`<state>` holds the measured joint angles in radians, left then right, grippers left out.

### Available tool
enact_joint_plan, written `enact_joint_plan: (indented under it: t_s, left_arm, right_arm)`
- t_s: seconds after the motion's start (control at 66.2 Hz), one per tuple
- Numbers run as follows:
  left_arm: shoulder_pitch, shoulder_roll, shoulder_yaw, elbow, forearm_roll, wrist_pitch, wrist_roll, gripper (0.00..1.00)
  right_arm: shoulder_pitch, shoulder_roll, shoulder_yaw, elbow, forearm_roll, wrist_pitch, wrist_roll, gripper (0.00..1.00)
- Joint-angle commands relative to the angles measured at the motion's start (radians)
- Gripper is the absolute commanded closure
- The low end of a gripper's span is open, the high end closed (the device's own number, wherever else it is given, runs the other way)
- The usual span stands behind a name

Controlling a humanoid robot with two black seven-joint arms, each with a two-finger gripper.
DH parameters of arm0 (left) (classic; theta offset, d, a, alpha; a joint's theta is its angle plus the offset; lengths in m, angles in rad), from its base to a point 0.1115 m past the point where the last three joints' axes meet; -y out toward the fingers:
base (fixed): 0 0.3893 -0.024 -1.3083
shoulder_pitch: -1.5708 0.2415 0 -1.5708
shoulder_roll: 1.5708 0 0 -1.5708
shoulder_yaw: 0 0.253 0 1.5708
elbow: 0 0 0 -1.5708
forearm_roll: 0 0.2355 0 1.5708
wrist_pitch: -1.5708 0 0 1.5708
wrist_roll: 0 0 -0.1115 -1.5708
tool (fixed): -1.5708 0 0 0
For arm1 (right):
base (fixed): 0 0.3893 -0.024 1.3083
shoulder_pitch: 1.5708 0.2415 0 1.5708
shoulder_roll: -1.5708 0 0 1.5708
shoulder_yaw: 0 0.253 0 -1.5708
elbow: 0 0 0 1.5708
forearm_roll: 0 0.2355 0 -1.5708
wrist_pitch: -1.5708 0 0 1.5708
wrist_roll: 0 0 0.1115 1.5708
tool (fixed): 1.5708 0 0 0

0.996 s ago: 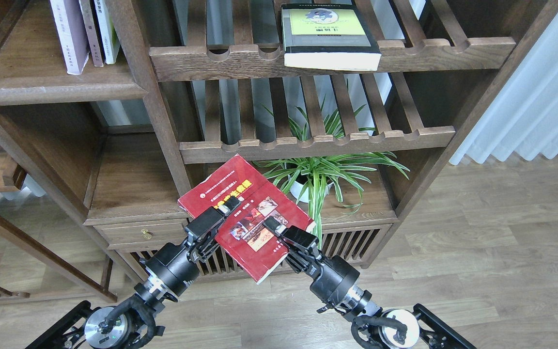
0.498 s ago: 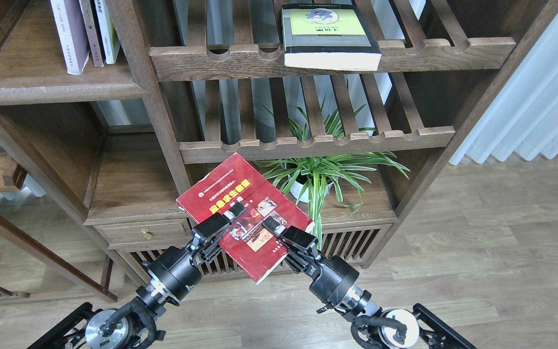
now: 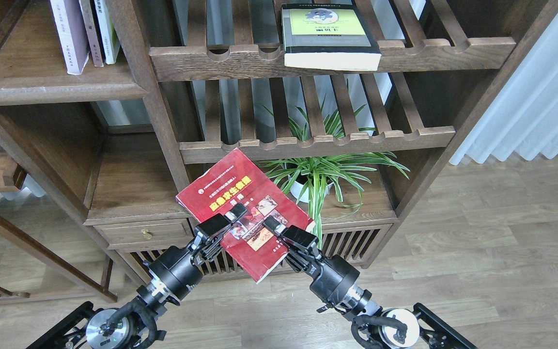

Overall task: Organize books on shelf
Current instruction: 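Hold the red book between both grippers in front of the shelf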

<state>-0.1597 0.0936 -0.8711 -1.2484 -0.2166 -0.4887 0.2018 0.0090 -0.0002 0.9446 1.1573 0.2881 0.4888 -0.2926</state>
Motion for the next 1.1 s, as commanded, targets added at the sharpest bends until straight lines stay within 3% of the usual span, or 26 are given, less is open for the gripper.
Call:
enact_joint_plan:
  t_s: [0.0,0.226,0.317,0.408,0.468,0.483,0.634,0.785,0.86,0.951,1.087]
  left_arm:
    - [0.0,0.0,0.004,0.0,-0.001,0.0,0.001,0.94]
    - [0.0,0.0,0.004,0.001,-0.001,0.0,0.001,0.94]
    - [0.0,0.0,0.004,0.001,-0.001,0.0,-0.001,0.94]
    - [0.0,0.0,0.004,0.001,-0.003,0.0,-0.001,0.94]
    - [0.0,0.0,0.004,0.001,-0.003,0.0,-0.001,0.94]
    - [0.0,0.0,0.004,0.001,-0.003,0.0,-0.001,0.94]
    - [0.0,0.0,0.004,0.001,-0.003,0.0,-0.001,0.94]
    - [0.0,0.0,0.004,0.001,-0.003,0.0,-0.001,0.94]
    - [0.0,0.0,0.004,0.001,-0.003,0.0,-0.001,0.94]
    - [0.0,0.0,0.004,0.001,-0.003,0.0,-0.001,0.94]
    - [0.0,0.0,0.004,0.001,-0.003,0.0,-0.001,0.93]
  right_arm:
    - [0.0,0.0,0.0,0.001,-0.001,0.0,0.0,0.59]
    - [0.0,0.0,0.0,0.001,-0.001,0.0,0.0,0.35]
    - [-0.001,0.0,0.0,0.001,-0.001,0.0,0.0,0.35]
    - [-0.003,0.0,0.0,0.002,-0.001,0.0,0.0,0.44]
    - [-0.004,0.0,0.002,0.009,0.0,0.0,0.001,0.58]
    - [-0.006,0.0,0.0,0.013,0.005,0.0,0.006,0.68]
    - [-0.004,0.0,0.002,0.016,0.008,0.0,0.006,0.92]
    - [-0.004,0.0,0.002,0.016,0.009,0.0,0.007,0.95]
    - [-0.003,0.0,0.002,0.016,0.008,0.0,0.007,0.87]
    - [-0.001,0.0,0.0,0.016,0.002,0.0,0.006,0.61]
    - [-0.003,0.0,0.0,0.016,0.0,0.0,0.006,0.5]
